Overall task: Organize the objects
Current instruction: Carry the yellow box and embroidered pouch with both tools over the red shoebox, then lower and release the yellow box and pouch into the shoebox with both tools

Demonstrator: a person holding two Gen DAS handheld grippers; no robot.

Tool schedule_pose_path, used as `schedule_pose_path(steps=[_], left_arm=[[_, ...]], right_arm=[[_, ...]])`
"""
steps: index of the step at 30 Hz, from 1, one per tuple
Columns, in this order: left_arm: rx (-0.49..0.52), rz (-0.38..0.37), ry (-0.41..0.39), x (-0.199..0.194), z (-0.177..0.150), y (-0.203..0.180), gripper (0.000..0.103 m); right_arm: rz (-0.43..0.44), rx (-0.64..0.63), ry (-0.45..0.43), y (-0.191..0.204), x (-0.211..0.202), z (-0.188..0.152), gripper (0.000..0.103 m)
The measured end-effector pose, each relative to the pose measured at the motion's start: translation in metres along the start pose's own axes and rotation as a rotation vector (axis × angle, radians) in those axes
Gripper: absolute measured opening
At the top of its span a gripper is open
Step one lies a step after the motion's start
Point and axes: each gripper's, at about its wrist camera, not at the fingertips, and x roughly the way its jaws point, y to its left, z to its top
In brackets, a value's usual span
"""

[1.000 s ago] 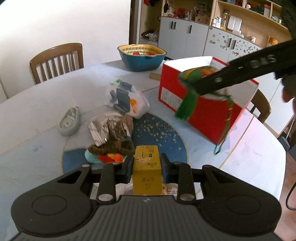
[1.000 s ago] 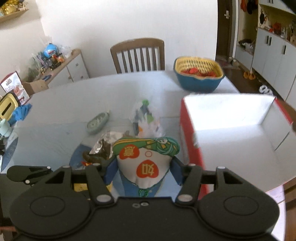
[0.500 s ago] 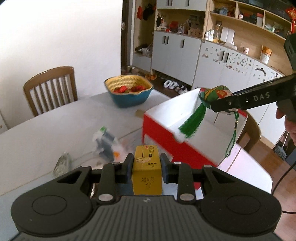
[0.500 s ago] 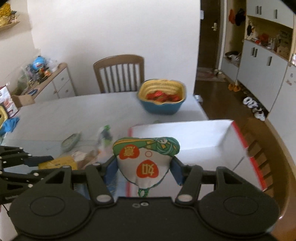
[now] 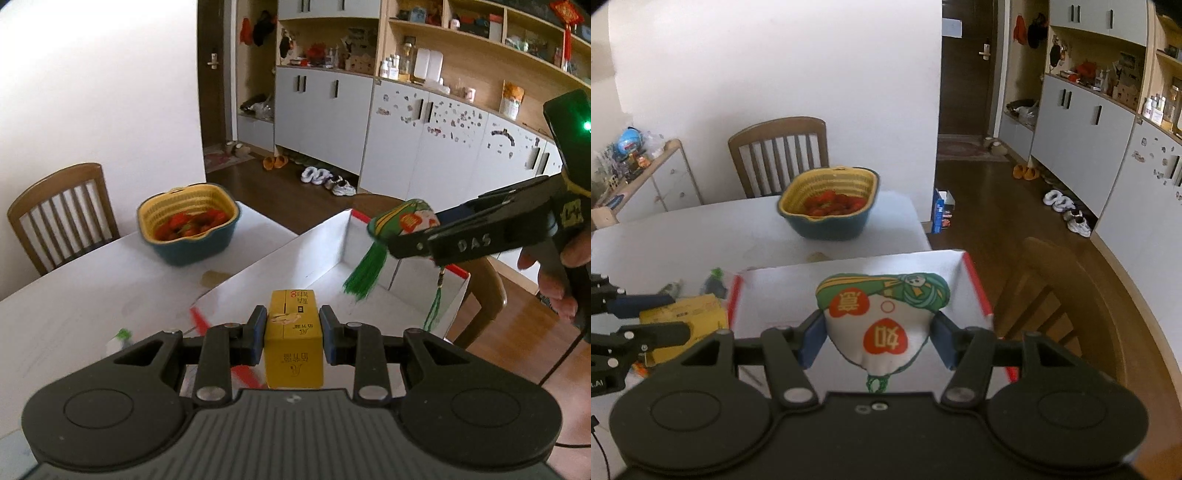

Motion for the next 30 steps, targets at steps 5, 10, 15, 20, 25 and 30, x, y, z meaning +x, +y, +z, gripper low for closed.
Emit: schedule_pose_path(steps=[5, 10, 15, 20, 25, 30], left_arm=[[0.0, 0.011, 0.032, 0.035, 0.014, -0.021, 0.03], [0.009, 0.036, 0.078, 0.075, 0.023, -0.03, 0.029], [0.027, 0.057, 0.133, 0.114, 0.023, -0.031, 0.03], [0.025, 0.054, 0.184, 0.145, 0.021, -0.032, 0.03], [0.039, 0.047, 0.226, 0.169, 0.02, -0.036, 0.029], [0.041, 0.035, 0.285, 0.185, 0.017, -0.038, 0.03]], right_arm=[[-0.01, -0.036, 0.009, -0.018, 0.018, -0.004, 0.059], [0.006, -0.06, 0.03, -0.028, 0.037, -0.008, 0.06], [0.03, -0.08, 0.079, -0.034, 0.059, -0.018, 0.06], [0.036, -0.153, 0.128, -0.032, 0.077, -0.029, 0.06], [0.053, -0.217, 0.205, -0.03, 0.096, -0.041, 0.06], [0.075, -0.291, 0.234, -0.022, 0.107, -0.044, 0.062]])
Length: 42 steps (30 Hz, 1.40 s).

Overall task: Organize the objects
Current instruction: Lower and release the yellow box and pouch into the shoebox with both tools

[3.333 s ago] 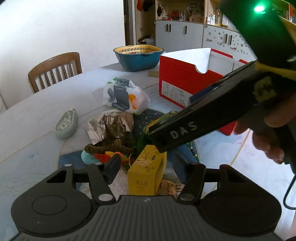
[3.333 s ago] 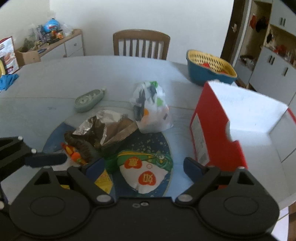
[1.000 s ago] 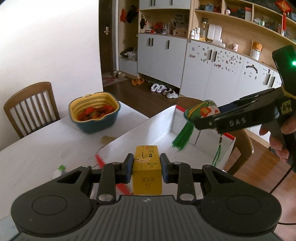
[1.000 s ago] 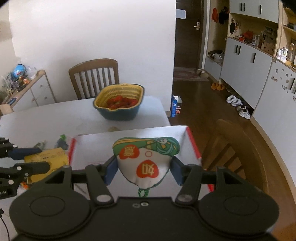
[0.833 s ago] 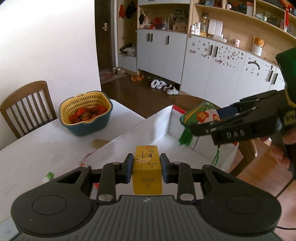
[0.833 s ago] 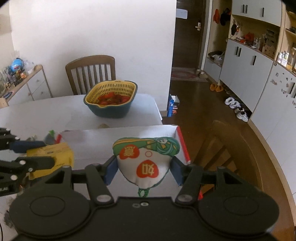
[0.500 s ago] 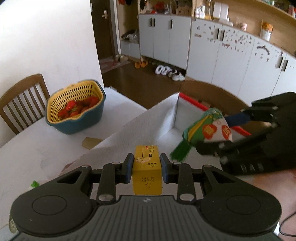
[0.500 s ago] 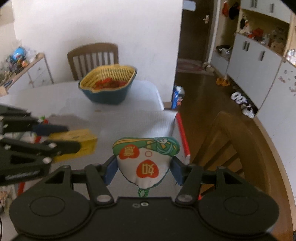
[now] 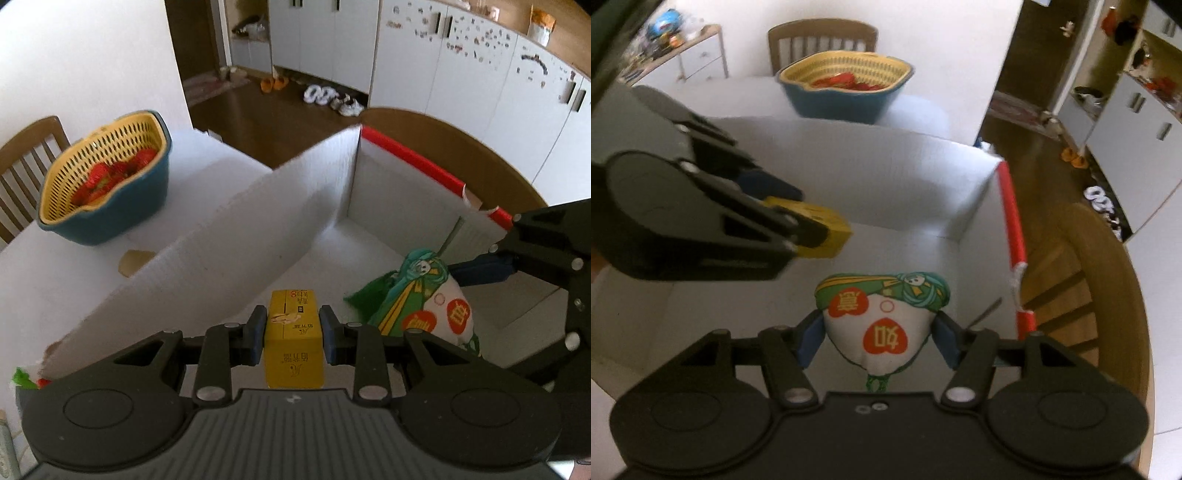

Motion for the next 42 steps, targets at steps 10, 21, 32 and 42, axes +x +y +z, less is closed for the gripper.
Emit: schedule_pose_path(steps=[10, 21, 32, 42], left_arm=[[-0.004, -0.035, 0.122, 0.018, -0.002, 0.001, 0.03], [-0.037, -0.03, 0.159, 0.022, -0.001, 0.003, 0.033], [-0.058, -0.029, 0.086, -0.006, -0.003, 0.005, 0.067], [-0.087, -0.04, -0.027, -0.06, -0.011, 0.016, 0.067]], right_arm=[[0.099, -0.029, 0.119, 0.005, 0.017, 0.011, 0.062], [0.09, -0.054, 0.167, 0.009, 0.026, 0.013, 0.071], [0.109, -0.028, 0.117, 0.004, 0.007, 0.013, 0.079], [0.14, 0.057, 0.034, -0.001, -0.028, 0.014, 0.08]])
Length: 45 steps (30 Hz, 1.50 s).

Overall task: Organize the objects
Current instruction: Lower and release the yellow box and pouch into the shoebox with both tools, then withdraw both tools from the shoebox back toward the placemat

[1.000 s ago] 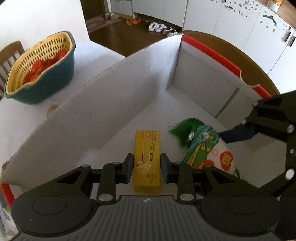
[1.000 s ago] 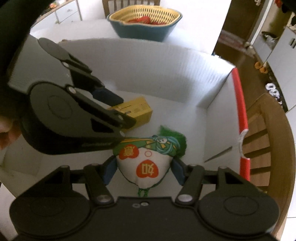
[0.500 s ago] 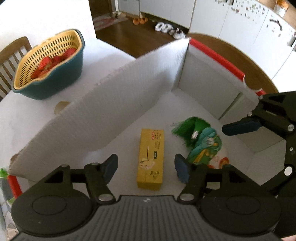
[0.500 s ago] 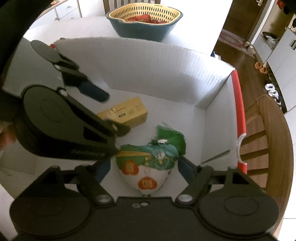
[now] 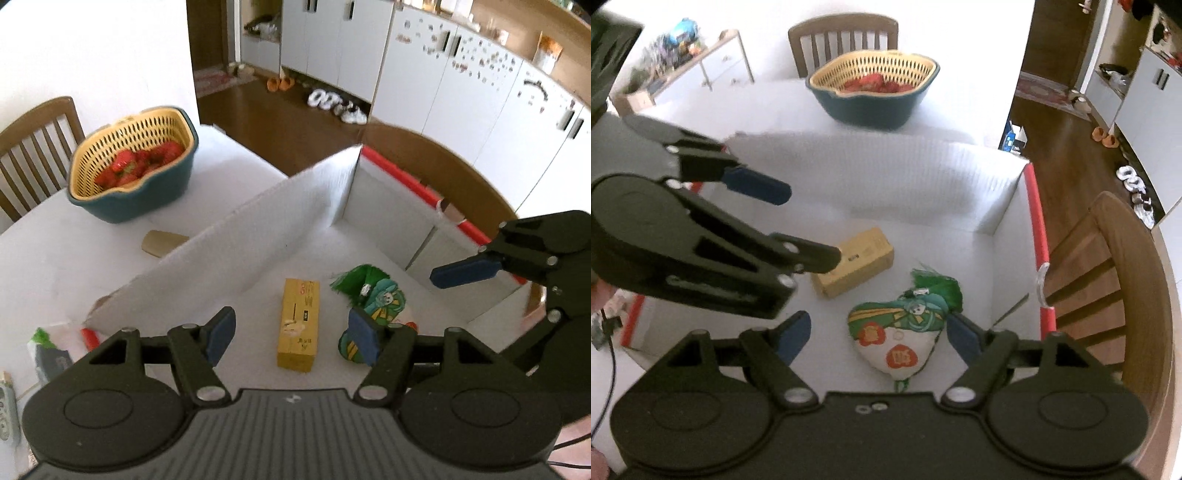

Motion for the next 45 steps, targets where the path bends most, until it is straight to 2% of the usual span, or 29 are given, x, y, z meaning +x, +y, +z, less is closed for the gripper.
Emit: schedule_pose_path(steps=[7, 17, 19, 21, 29, 36, 40, 45], left_arm=[[-0.012, -0.014, -0.084, -0.039, -0.011, 0.01, 0.067], [-0.031, -0.036, -0.15, -0.081, -0.033, 0.032, 0.067], [-0.036, -0.041, -0.164, -0.09, -0.039, 0.038, 0.075], [-0.041, -0.043, -0.184, -0.098, -0.045, 0.042, 0.078], [-0.052, -0.048, -0.228, -0.126, -0.069, 0.067, 0.083], [-0.079, -0.057, -0.265, -0.148, -0.092, 0.092, 0.084], [-0.098, -0.063, -0.291, -0.16, -0.106, 0.108, 0.098], [-0.118, -0.058, -0.308, -0.172, -0.121, 0.129, 0.1]], right_arm=[[0.011, 0.066, -0.061, 0.01, -0.026, -0.006, 0.08], [0.012, 0.142, -0.138, 0.038, -0.046, -0.012, 0.082], [0.017, 0.158, -0.157, 0.045, -0.052, -0.013, 0.085], [0.021, 0.17, -0.18, 0.053, -0.057, -0.015, 0.088], [0.025, 0.237, -0.26, 0.085, -0.071, -0.024, 0.101], [0.029, 0.308, -0.296, 0.111, -0.076, -0.032, 0.101], [0.02, 0.336, -0.309, 0.126, -0.079, -0.035, 0.101], [0.006, 0.337, -0.305, 0.147, -0.079, -0.037, 0.101]])
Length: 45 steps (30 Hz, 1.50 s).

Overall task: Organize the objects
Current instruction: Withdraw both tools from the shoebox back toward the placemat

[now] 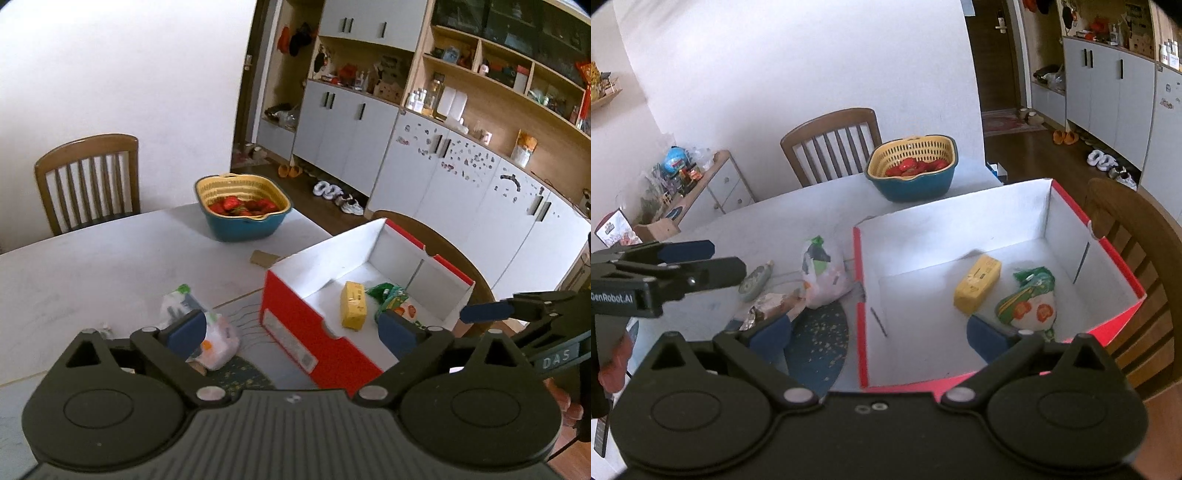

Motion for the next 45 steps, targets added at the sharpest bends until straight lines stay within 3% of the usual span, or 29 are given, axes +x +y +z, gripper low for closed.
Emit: schedule_pose_path(steps=[12, 15, 24, 34, 45], left_arm=[[-0.069, 0.033, -0.017, -0.027, -0.033, 0.059, 0.103], [-0.056, 0.033, -0.054, -0.037, -0.047, 0.068, 0.103], [0.044, 0.041, -0.035, -0.056, -0.089, 0.074, 0.103], [0.116, 0.048, 0.027, -0.053, -0.141, 0.072, 0.103], [0.18, -0.051, 0.098, -0.038, -0.19, 0.047, 0.103]], right_arm=[[0.018, -0.047, 0.019, 0.052, 0.002, -0.022, 0.101], [0.025, -0.058, 0.043, 0.064, 0.009, -0.03, 0.101], [0.043, -0.115, 0.073, 0.094, 0.031, -0.049, 0.101], [0.018, -0.114, 0.13, 0.102, 0.06, -0.065, 0.101], [0.017, -0.174, 0.246, 0.113, 0.087, -0.096, 0.092]])
